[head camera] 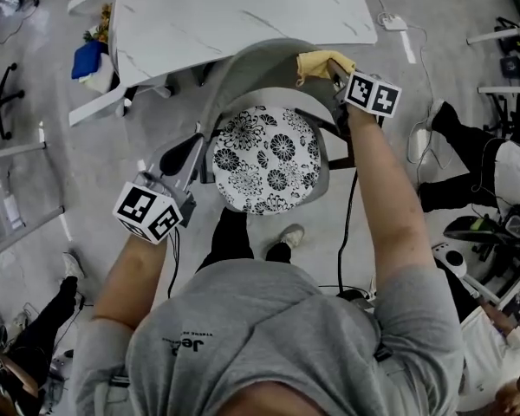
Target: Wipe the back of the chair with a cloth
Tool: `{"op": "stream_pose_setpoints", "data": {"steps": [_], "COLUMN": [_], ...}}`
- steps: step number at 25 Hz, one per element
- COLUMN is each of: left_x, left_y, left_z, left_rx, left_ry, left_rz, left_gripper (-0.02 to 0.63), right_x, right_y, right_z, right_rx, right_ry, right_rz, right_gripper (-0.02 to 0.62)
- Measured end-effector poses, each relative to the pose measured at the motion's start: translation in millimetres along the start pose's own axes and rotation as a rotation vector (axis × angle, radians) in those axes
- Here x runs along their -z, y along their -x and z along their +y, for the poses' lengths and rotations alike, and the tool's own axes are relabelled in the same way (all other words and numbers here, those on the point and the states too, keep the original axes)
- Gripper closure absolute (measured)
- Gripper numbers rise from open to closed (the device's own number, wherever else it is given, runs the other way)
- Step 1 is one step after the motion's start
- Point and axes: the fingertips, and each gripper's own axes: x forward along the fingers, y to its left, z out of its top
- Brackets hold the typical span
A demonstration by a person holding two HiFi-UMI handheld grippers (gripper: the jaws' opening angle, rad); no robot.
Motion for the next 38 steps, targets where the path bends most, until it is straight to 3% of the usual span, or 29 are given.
{"op": "stream_pose_setpoints", "data": {"steps": [3,6,13,17,22,27,32,38], "left_x": [-1.2,-0.6,5.4,10.7,15.9,20.9,21.9,18.3], "left_y": [-4.1,-5.9,4.2,17.5,36.4,48.9,46.5,31.8], "left_z": [-6.1,-8.7,-4.5,7.1,28.2,47.4,53.3,45.5], "left_rx": [0.011,0.016,0.008,-0.017,-0.065,-0.094,-0.095,-0.057], "left_ry": [-0.007,-0.001,0.012,0.022,0.053,0.077,0.085,0.062], "left_rz": [-0.008,-0.012,-0.022,-0.024,-0.017,-0.014,-0.017,0.0], "left_gripper": [0.575,0.575,0.575,0.575,0.575,0.575,0.575,0.575], "right_x": [-1.8,0.7,60.5,91.7,101.3,103.9,102.3,88.6], "right_y": [13.0,20.3,8.1,-9.7,-63.6,-109.5,-113.5,-112.6], "right_z": [-10.6,10.3,130.8,192.8,218.6,207.5,195.3,144.7], "right_rx": [-0.023,-0.114,-0.489,-0.665,-0.618,-0.479,-0.436,-0.286], "right_ry": [0.034,0.187,0.652,0.768,0.665,0.561,0.484,0.226], "right_rz": [-0.004,0.018,0.182,0.253,0.283,0.318,0.292,0.233], "right_gripper": [0.546,0.546,0.546,0.546,0.546,0.546,0.545,0.545]}}
